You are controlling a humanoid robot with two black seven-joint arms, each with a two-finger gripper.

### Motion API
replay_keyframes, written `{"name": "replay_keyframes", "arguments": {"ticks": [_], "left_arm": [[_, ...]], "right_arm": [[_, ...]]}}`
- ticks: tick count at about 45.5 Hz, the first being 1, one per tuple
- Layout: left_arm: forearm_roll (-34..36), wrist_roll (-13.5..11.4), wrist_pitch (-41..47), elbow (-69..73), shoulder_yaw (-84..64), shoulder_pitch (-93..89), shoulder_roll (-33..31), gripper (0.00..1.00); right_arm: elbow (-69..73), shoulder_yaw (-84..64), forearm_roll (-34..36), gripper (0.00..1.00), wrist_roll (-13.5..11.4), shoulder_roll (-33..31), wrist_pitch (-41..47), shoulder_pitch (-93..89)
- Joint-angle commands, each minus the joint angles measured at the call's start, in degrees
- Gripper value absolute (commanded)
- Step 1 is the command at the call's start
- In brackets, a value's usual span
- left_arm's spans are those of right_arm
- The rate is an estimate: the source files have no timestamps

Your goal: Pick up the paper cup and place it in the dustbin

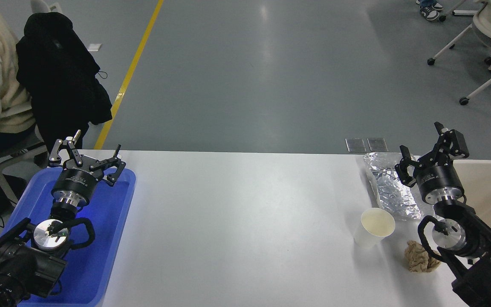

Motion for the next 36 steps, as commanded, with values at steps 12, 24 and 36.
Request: {"name": "replay_keyframes", "arguments": {"ticks": [12,24,36], "left_arm": [[0.00,-0.01,0.00,0.01,-0.04,0.00,0.00,1.00],[0.00,-0.09,0.00,0.01,0.05,0.00,0.00,1.00],[0.00,-0.01,0.00,-0.08,-0.04,0.00,0.00,1.00]], "right_arm": [[0.03,-0.09,0.00,1.00,-0.63,-0.17,-0.01,0.17],[0.29,0.00,0.09,1.00,-0.63,-1.04,0.08,-0.53],[1.34,-2.55,0.35,1.00,-0.46,-3.77,0.17,-1.67]]}}
